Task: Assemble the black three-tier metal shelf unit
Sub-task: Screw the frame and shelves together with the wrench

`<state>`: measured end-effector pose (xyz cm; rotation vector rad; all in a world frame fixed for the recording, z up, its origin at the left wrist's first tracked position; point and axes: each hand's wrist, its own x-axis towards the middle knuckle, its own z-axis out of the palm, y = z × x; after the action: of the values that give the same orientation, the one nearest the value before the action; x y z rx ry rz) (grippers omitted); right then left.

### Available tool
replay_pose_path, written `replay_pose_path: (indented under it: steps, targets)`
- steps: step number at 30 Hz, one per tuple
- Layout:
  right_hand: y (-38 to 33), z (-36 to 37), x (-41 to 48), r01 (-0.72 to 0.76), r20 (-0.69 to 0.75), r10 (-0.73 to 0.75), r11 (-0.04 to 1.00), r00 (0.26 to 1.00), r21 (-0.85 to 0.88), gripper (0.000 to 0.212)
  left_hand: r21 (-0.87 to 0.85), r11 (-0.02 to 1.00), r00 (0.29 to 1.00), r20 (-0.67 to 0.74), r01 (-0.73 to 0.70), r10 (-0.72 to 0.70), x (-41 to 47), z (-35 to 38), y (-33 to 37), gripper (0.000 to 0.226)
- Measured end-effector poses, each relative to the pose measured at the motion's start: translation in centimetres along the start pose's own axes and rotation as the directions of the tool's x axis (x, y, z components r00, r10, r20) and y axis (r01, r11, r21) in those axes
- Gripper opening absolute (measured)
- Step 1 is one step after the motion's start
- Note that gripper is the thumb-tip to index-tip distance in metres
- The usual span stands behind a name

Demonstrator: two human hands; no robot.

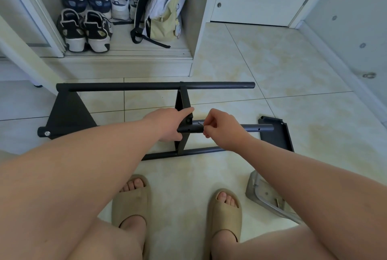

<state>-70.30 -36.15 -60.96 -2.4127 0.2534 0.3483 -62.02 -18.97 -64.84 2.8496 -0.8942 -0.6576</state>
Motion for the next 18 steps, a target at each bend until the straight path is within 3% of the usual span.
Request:
replay_pose_path:
  steps: [18]
  targets:
    - [0.1,0.9,0.2,0.014,0.045,-0.014,1.000,0.999,-0.001,0.007,-0.189,0.981,0.995,-0.095,-0.052,0.035,1.2,0.2,-1.3,0.070]
